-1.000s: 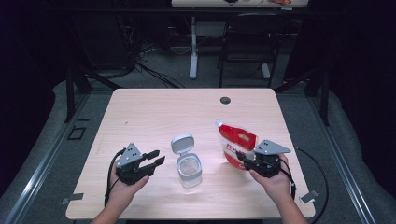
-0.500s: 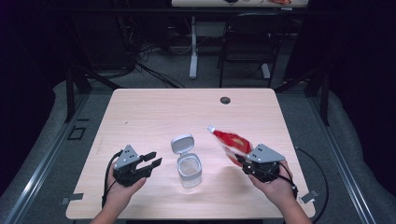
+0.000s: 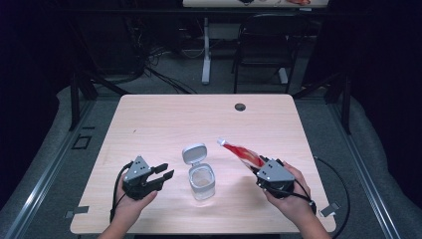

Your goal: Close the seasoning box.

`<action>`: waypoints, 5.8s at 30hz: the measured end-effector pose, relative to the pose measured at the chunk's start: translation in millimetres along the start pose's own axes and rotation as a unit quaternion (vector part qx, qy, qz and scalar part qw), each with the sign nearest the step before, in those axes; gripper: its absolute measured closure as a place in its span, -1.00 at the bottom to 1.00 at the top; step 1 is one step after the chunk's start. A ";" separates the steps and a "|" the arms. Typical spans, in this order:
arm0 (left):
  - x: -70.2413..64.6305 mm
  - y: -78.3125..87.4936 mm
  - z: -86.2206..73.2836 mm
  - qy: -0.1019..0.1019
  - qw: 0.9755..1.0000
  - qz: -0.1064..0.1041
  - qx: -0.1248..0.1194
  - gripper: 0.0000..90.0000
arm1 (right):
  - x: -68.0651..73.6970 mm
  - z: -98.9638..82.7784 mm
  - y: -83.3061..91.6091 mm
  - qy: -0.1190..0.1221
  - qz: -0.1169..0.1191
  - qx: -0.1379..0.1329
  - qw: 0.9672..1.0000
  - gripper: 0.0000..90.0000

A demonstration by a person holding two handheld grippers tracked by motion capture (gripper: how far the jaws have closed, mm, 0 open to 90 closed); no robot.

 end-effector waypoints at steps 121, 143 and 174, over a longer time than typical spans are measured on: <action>-6.5 -4.4 -3.3 -0.006 1.000 -0.004 0.003 0.43 | 37.5 29.9 -1.8 0.374 -0.115 0.063 0.918 0.34; -8.3 -5.1 -3.6 -0.011 1.000 -0.004 0.005 0.43 | 40.3 40.3 6.1 0.425 -0.099 0.077 0.897 0.36; -9.3 -5.5 -4.2 -0.014 1.000 -0.006 0.009 0.43 | 42.2 50.6 6.2 0.464 -0.075 0.082 0.879 0.40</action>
Point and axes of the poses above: each handheld gripper's, and its own axes: y roughly backward along the jaws, z roughly out of its top, x roughly to its left, the point moved 4 cm from there along -y, roughly forward along the jaws, and after that the axes turned 14 degrees about y, right-handed, at the moved point
